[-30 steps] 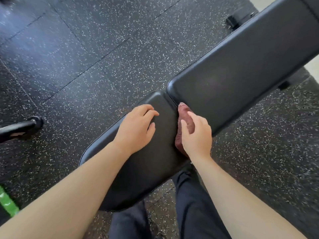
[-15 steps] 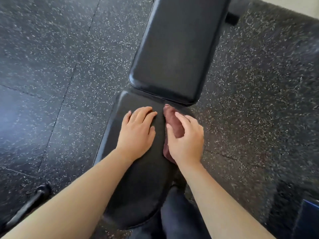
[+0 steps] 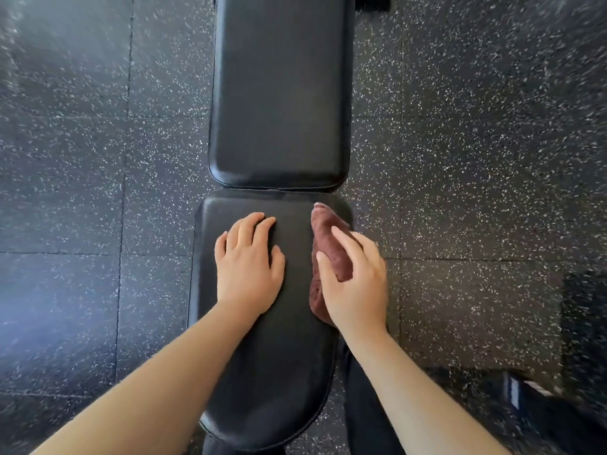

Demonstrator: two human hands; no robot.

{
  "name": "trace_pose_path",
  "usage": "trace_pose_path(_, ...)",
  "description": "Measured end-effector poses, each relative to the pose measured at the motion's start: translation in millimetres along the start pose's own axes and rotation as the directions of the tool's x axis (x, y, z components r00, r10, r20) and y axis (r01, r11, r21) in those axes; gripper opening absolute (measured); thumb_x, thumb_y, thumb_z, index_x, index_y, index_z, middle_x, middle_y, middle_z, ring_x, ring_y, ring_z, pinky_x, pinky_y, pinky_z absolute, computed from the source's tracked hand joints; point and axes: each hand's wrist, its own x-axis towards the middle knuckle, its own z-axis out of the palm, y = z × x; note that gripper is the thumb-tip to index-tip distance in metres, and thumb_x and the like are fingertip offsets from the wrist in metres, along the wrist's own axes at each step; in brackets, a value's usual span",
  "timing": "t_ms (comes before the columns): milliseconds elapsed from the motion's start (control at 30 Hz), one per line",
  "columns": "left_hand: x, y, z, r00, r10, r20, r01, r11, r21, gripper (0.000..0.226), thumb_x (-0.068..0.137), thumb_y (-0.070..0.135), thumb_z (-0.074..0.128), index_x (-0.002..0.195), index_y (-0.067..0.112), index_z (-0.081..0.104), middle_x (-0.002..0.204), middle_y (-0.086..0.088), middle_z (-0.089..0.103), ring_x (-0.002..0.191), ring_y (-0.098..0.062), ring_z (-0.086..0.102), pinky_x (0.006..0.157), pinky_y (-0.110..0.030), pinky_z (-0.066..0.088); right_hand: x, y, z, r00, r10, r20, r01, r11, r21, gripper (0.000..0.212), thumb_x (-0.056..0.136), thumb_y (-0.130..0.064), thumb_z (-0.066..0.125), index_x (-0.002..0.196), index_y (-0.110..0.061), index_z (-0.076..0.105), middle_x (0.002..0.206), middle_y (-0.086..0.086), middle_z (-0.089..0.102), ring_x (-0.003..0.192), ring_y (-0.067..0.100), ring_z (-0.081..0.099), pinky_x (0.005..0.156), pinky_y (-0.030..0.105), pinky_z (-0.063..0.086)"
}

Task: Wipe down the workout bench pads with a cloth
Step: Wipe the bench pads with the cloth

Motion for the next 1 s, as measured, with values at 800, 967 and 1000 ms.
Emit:
trace_pose_path(800, -16.3, -23.0, -17.4, 0.925, 0.352, 0.14, -0.336, 0.933, -0.126, 0.04, 0.087, 0.021, 0.043, 0.126, 0.011, 0.052, 0.139, -0.009, 0.044, 0.127, -0.03, 0.037, 0.109, -0.044, 0.025, -144.4, -23.9, 4.2, 0.942, 0.242, -0.233, -0.243, 0.97, 0.026, 0.039, 0.081, -0.038, 0.063, 0.12, -0.033, 0.06, 0.121, -0.005, 0.057, 0.107, 0.021, 0.054, 0.092, 0.033, 0.041)
trace_pose_path(967, -60.0, -37.8, -27.8, 0.885, 0.44, 0.154, -0.424, 0.897, -0.127, 0.047, 0.086, 0.026, 0.038, 0.129, 0.009, 0.049, 0.14, -0.012, 0.043, 0.129, -0.03, 0.036, 0.109, -0.038, 0.022, -193.1, -43.1, 23.2, 0.865, 0.284, -0.413, -0.286, 0.956, 0.06, 0.038, 0.08, -0.036, 0.065, 0.116, -0.026, 0.063, 0.121, 0.0, 0.058, 0.105, 0.024, 0.053, 0.091, 0.038, 0.044)
trace_pose_path(1000, -65.4, -41.0, -27.9, 0.878, 0.454, 0.153, -0.439, 0.89, -0.124, 0.048, 0.087, 0.028, 0.037, 0.13, 0.008, 0.049, 0.141, -0.012, 0.043, 0.13, -0.03, 0.036, 0.11, -0.039, 0.022, -187.9, -41.1, 22.2, 0.854, 0.305, -0.421, -0.296, 0.951, 0.087, 0.037, 0.08, -0.035, 0.066, 0.115, -0.026, 0.063, 0.119, -0.001, 0.059, 0.104, 0.024, 0.054, 0.091, 0.039, 0.045)
